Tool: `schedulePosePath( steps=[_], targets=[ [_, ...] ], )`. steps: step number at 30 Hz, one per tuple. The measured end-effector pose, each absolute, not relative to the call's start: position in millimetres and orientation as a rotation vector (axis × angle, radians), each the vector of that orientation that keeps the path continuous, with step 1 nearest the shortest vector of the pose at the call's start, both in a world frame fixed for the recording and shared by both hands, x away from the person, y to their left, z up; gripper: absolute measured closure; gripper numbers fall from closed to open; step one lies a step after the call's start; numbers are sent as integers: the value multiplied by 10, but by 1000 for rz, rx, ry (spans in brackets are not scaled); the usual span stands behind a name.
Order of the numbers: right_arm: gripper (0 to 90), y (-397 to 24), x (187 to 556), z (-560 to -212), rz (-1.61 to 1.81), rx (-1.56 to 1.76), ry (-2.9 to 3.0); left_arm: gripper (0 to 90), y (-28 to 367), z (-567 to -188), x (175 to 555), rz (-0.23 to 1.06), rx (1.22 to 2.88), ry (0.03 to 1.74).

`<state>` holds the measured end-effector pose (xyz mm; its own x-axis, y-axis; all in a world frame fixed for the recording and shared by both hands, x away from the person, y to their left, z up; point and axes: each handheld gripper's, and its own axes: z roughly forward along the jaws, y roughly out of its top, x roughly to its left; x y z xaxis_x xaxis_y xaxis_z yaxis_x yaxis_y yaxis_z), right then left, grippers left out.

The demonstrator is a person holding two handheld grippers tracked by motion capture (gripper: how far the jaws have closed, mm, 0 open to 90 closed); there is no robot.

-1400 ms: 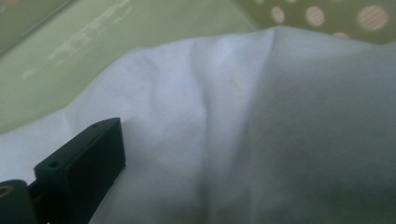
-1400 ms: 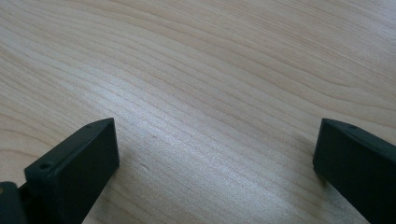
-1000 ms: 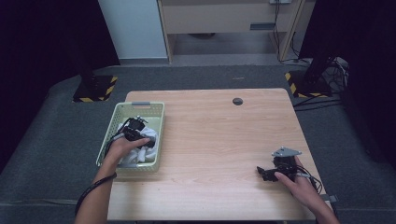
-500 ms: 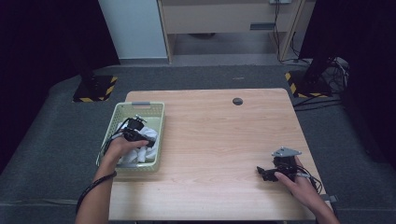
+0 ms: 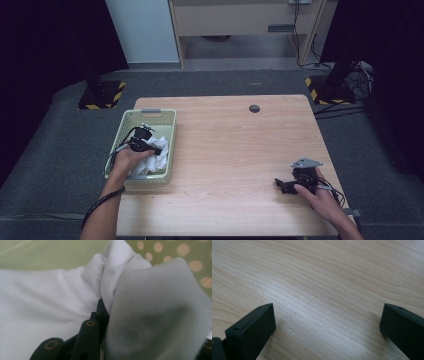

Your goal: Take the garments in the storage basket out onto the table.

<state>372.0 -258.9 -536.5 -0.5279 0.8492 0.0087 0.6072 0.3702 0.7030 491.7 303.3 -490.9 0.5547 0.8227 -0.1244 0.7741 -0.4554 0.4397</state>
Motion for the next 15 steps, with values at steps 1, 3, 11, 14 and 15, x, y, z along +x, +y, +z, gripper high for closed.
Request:
schedulePosePath(
  steps=[1, 3, 11, 14, 15],
  targets=[
    [4, -2589, 3720, -5365, 944, 1273, 2281, 742, 3042, -4893, 4919, 165, 2342, 1293],
    [4, -2589, 3720, -5365, 944, 1273, 2281, 748, 3067, -4857, 4923, 211, 2319, 1311],
    [4, -2589, 3720, -5365, 944, 1273, 2281, 753, 3150, -4730, 4933, 315, 2247, 1352],
    [4, -2588, 3720, -5366, 946, 1272, 2280, 746, 3135, -4746, 4933, 357, 2238, 1367],
    [4, -2588, 3720, -5366, 946, 1273, 2281, 732, 3124, -4756, 4936, 360, 2247, 1370]
  ],
)
